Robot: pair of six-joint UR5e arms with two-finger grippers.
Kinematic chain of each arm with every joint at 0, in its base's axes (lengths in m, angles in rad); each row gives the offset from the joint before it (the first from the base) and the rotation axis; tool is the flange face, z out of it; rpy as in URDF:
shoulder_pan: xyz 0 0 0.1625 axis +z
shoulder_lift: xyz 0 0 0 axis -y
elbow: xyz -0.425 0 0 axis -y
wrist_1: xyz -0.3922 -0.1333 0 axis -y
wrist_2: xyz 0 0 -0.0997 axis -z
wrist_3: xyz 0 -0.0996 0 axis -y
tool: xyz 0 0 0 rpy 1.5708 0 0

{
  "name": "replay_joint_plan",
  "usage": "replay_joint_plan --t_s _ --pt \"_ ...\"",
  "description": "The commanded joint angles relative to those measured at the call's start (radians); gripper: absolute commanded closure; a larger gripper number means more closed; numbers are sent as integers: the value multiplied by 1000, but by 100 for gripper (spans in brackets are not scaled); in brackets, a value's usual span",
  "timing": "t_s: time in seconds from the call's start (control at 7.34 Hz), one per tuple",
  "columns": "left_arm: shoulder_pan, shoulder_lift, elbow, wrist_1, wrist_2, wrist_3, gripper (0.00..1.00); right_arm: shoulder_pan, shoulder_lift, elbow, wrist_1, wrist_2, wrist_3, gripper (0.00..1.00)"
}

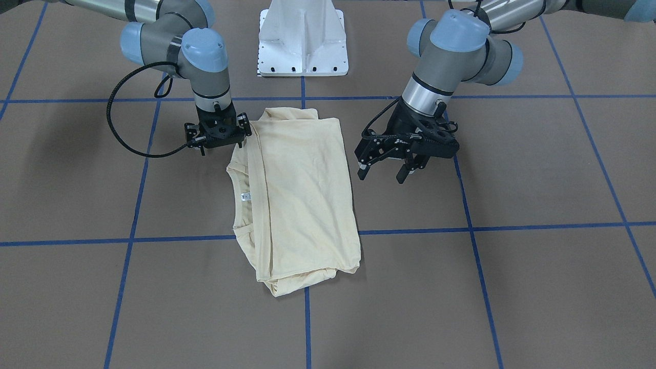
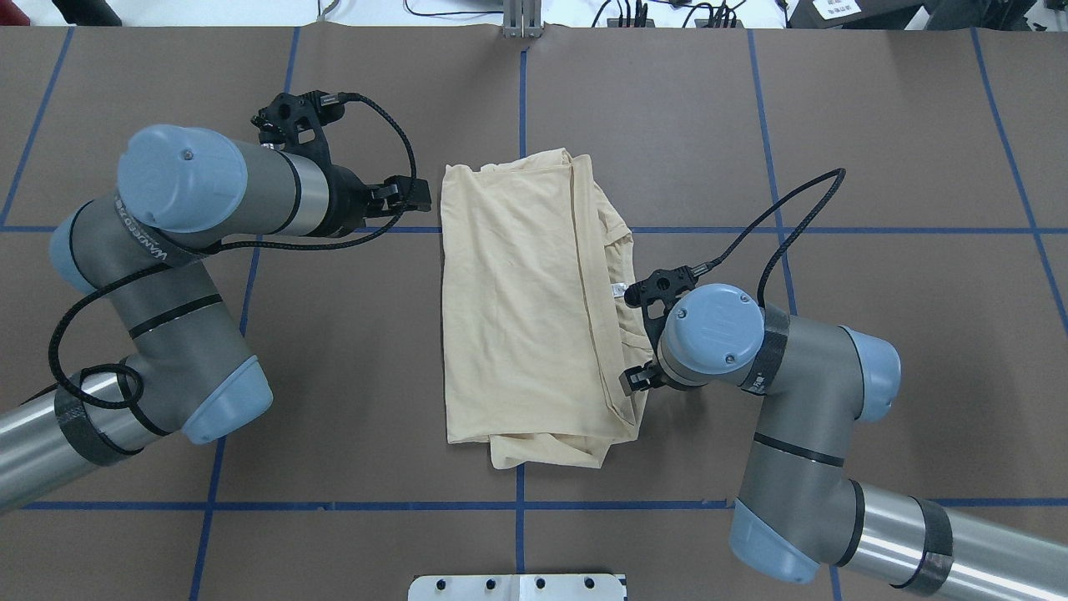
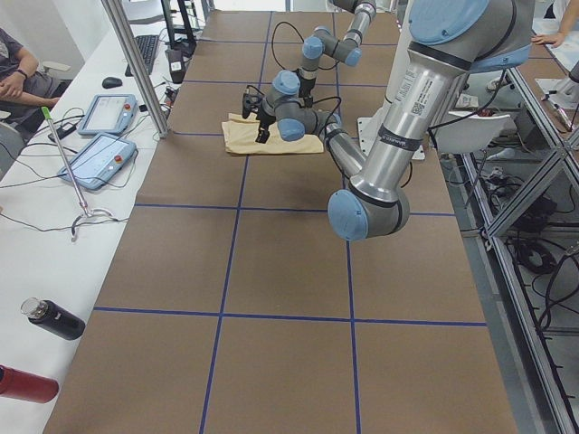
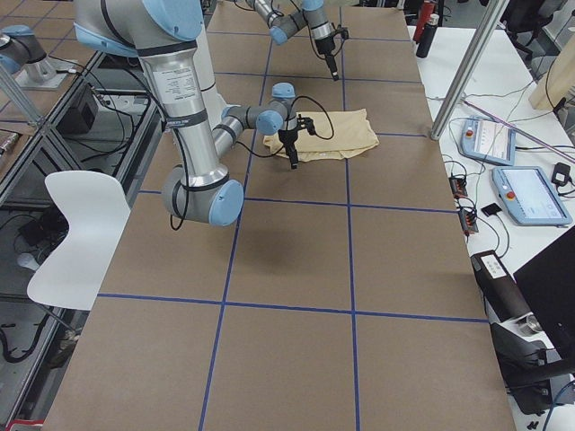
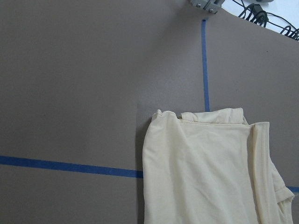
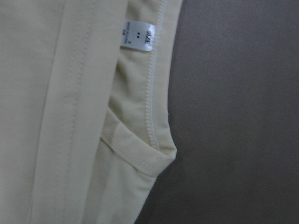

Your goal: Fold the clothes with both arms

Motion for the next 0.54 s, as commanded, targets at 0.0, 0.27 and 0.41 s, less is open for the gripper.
replay_joint_plan --t_s 0.0,0.27,0.41 --pt "0 2 -1 0 0 0 0 -18 43 -12 2 -6 -4 1" --pt "0 5 -1 -2 -1 2 0 -49 55 -18 30 -6 -6 1" --pt "2 5 -1 -2 -1 2 0 -55 55 -19 57 -5 -6 1"
